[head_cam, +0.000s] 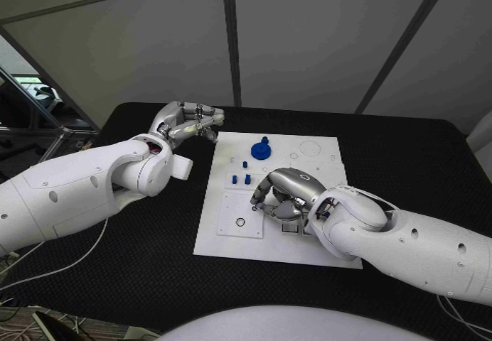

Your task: Assemble the parts on the task board

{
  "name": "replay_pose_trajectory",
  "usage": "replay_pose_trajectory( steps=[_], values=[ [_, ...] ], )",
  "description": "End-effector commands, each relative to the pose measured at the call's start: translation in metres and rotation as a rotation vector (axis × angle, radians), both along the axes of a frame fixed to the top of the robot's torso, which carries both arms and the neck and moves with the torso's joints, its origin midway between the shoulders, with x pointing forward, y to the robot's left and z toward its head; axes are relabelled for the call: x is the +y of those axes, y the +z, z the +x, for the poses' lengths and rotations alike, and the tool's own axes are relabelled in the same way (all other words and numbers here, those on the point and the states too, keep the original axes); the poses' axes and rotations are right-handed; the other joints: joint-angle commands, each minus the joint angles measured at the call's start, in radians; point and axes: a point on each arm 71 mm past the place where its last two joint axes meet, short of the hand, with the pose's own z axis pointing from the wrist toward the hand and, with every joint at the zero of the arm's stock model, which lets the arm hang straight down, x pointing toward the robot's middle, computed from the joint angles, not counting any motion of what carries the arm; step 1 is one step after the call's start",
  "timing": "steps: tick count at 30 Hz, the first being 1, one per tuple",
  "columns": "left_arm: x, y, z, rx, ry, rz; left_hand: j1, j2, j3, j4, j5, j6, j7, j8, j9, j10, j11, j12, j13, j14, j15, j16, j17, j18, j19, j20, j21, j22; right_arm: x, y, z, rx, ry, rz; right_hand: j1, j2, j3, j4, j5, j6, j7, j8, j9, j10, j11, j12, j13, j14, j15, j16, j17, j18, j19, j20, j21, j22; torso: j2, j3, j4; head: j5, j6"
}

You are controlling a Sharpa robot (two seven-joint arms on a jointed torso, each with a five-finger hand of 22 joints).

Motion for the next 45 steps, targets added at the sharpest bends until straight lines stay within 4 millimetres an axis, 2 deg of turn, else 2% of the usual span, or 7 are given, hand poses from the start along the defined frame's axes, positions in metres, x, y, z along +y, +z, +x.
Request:
replay_pose_trajectory(
  steps=[1,25,45],
  values=[
    [-0.002,0.001,0.000,-0.001,-0.014,-0.007,0.011,0.002,0.000,-0.005,0.002,-0.005,0.002,-0.003,-0.001,-0.005,0.003,-0.003,-0.001,-0.002,0.003,-0.007,-0.001,0.010,0.005,0.005,-0.002,-0.002,0.001,0.000,0.000,-0.019,0.006,-0.019,0.001,0.005,0.002,-0.007,0.004,0.001,0.008,-0.006,0.000,0.035,-0.031,0.002,0.001,0.037,-0.003,0.004,0.001,-0.017,0.001,-0.003,0.004,0.000,0.000,-0.0001,-0.0003,-0.001,-0.002],
    [-0.005,0.001,0.001,0.002,-0.022,-0.009,0.011,0.002,0.000,-0.005,0.002,-0.005,0.002,-0.003,-0.001,-0.005,0.003,-0.003,-0.001,-0.002,0.003,-0.007,-0.001,0.010,0.005,0.005,-0.002,-0.002,0.012,0.000,-0.001,-0.030,0.033,-0.031,-0.002,0.006,0.002,-0.006,0.005,0.002,0.008,-0.006,0.001,0.036,-0.031,0.002,0.002,0.037,-0.002,0.004,0.001,-0.017,0.002,-0.003,0.005,0.001,-0.001,0.0001,-0.0004,0.007,-0.012],
    [-0.005,0.000,0.001,0.003,-0.022,-0.009,0.013,0.002,0.000,-0.006,0.002,-0.005,0.003,-0.003,-0.001,-0.006,0.003,-0.003,-0.002,-0.003,0.003,-0.007,-0.001,0.011,0.005,0.006,-0.003,-0.002,0.009,-0.002,-0.001,-0.028,0.028,-0.055,-0.003,0.007,0.001,-0.006,0.005,0.003,0.008,-0.006,0.001,0.036,-0.031,0.002,0.003,0.038,-0.002,0.005,0.002,-0.017,0.002,-0.002,0.005,0.001,-0.001,-0.0002,-0.0002,0.007,-0.016]
  ],
)
